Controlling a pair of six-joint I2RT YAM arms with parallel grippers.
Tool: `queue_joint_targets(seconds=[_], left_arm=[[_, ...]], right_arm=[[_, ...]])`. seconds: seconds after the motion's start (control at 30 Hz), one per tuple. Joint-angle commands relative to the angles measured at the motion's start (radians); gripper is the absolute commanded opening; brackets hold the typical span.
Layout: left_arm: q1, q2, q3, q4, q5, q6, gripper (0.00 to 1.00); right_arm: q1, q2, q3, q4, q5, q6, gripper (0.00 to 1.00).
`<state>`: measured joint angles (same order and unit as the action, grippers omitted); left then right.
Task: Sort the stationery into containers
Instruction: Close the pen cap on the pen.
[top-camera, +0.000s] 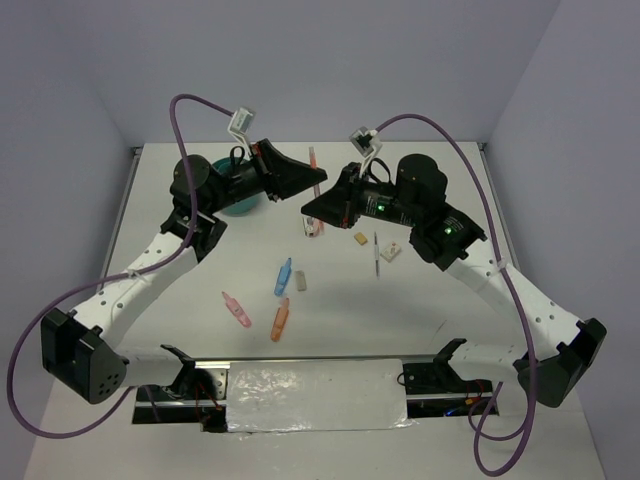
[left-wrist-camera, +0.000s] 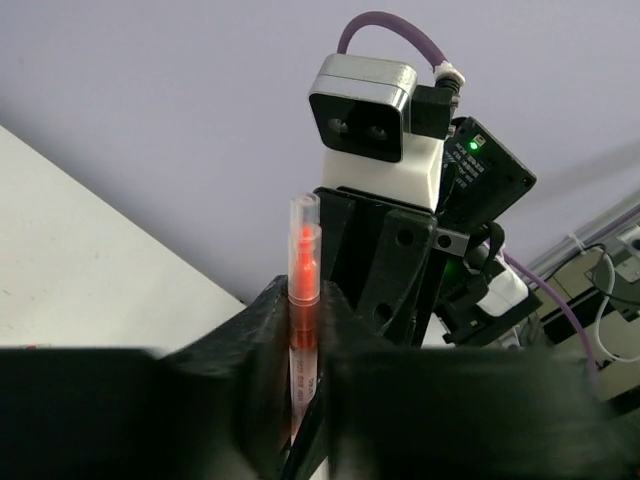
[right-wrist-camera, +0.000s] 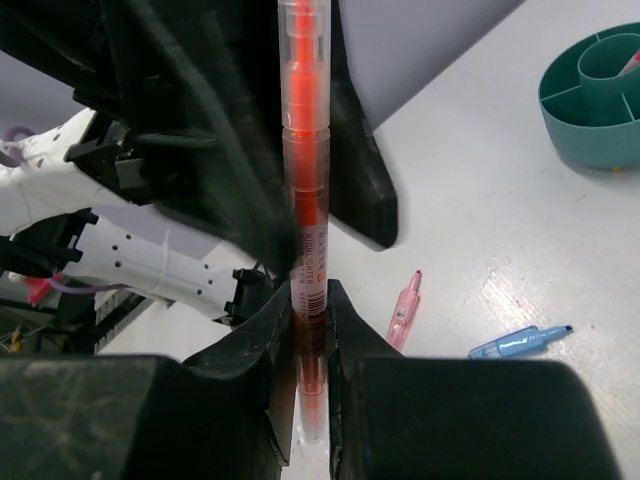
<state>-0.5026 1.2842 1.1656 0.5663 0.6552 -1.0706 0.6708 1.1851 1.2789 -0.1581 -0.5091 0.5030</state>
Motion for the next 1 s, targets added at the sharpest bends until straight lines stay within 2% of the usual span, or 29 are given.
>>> queue_joint_targets(seconds=[0.0,0.03,0.07,0.1,0.17,0.27,0.43,0.57,0.8,0.9,0.93,0.97], left_arm=[[-0.008,-0.042,0.055,-0.029,-0.011,0.073,0.39],[-0.008,-0.046,0.062,-0.055,-0.029,0.090,0.52],[-0.007,-0.052,0.068,-0.096,-0.034,0.106,0.59],[-0.004,-0.054,0.086,-0.115,-0.045,0.136,0.71],[-0.001,-0.054,0.104,-0.152,-0.055,0.159,0.82],[0.024,-0.043,0.156,-0.184,-0.071,0.178,0.85],[0.058,-0.016,0.196,-0.186,-0.069,0.161,0.80],[0.059,0.007,0.218,-0.189,-0.059,0.147,0.71],[0.058,0.017,0.197,-0.178,-0.036,0.121,0.65],[0.058,0.017,0.187,-0.155,-0.020,0.104,0.57],[0.058,0.017,0.186,-0.148,-0.017,0.095,0.52],[0.058,0.018,0.186,-0.148,-0.016,0.093,0.44]], right_arm=[[0.003,-0.008,0.034,0.034,0.012,-0.021,0.00],[0.003,-0.008,0.033,0.032,0.009,-0.023,0.00],[0.003,-0.010,0.025,0.029,0.006,-0.024,0.00],[0.003,-0.012,0.019,0.029,0.006,-0.026,0.00],[0.003,-0.021,-0.002,0.035,0.004,-0.024,0.00],[0.003,-0.033,-0.022,0.040,-0.009,-0.017,0.00],[0.001,-0.047,-0.021,0.017,-0.017,-0.032,0.00],[0.003,-0.051,-0.013,-0.006,-0.016,-0.041,0.00],[0.003,-0.045,0.010,-0.031,-0.008,-0.052,0.00],[0.003,-0.036,0.023,-0.038,-0.008,-0.057,0.00],[0.003,-0.033,0.031,-0.041,-0.006,-0.058,0.00],[0.001,-0.030,0.034,-0.041,-0.008,-0.057,0.00]])
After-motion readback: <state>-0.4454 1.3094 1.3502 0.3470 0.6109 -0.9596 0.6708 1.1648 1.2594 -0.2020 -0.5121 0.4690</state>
